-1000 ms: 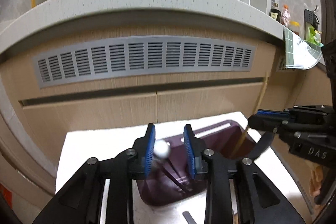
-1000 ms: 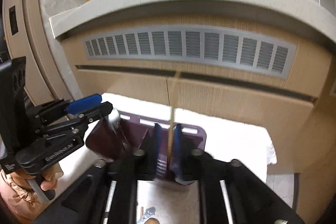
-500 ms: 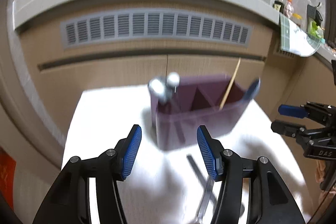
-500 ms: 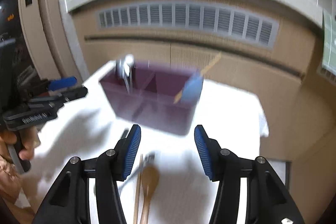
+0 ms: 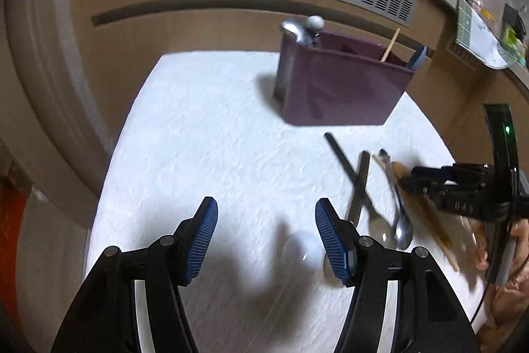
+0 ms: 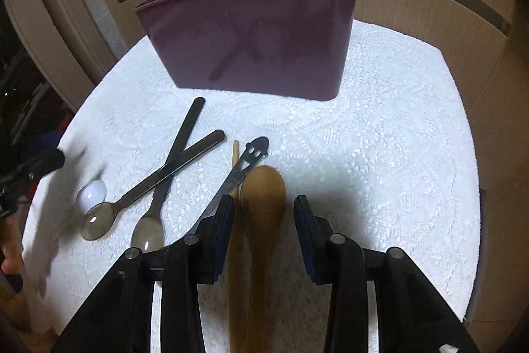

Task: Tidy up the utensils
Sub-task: 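Grasp the white plastic spoon with the left gripper while the right grasps another chopstick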

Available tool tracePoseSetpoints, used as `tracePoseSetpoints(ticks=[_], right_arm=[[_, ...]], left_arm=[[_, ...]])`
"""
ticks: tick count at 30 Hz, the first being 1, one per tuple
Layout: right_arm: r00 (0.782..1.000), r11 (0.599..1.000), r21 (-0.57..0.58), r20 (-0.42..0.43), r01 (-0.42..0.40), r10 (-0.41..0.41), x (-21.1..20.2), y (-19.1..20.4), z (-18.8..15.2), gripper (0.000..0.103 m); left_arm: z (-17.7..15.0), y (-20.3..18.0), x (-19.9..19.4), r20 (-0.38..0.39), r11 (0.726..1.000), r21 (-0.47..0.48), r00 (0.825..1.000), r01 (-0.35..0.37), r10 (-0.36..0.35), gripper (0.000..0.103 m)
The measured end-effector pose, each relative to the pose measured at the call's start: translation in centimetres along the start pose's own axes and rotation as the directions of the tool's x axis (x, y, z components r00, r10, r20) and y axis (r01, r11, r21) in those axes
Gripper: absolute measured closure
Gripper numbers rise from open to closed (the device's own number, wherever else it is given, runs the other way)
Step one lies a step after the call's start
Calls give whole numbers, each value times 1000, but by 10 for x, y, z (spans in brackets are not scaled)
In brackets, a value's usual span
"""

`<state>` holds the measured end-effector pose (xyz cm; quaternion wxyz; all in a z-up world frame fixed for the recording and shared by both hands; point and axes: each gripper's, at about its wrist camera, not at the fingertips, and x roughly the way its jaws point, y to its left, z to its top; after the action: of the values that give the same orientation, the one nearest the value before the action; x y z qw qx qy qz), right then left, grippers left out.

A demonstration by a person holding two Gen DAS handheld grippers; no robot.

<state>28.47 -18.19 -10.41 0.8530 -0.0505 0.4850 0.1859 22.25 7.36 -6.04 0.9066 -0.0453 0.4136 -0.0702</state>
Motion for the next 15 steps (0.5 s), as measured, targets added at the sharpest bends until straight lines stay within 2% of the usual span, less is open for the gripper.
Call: tracePoseSetpoints(ticks=[2,4,6,10,13,15], right_arm=[[1000,1000,1,16,19,-19,-4,1,-1,76],[999,1000,-18,36,5,-4,-14,5,-3,78],[999,998,-48,37,-33,35,-24,13,-9,90],[997,994,-73,-17,-81,80,-19,25,-19,92],[1000,997,-72,-22,-15,13,-6,27,-17,93],[999,998,-55,-33,-16,14,1,24,-12,95]], left_arm=[[-6,4,0,-14,1000,-7,1000,-7,7,41],[-9,6,2,-26,1000,-8,1000,-6,6,41],[-10,8,4,-33,1000,-15,999,-4,3,40],[-11,6,8,-35,999,-26,999,18,-19,39],[-10,2,7,-31,999,-15,999,31,-31,39],[-12,3,5,-27,1000,-8,999,25,-25,39]])
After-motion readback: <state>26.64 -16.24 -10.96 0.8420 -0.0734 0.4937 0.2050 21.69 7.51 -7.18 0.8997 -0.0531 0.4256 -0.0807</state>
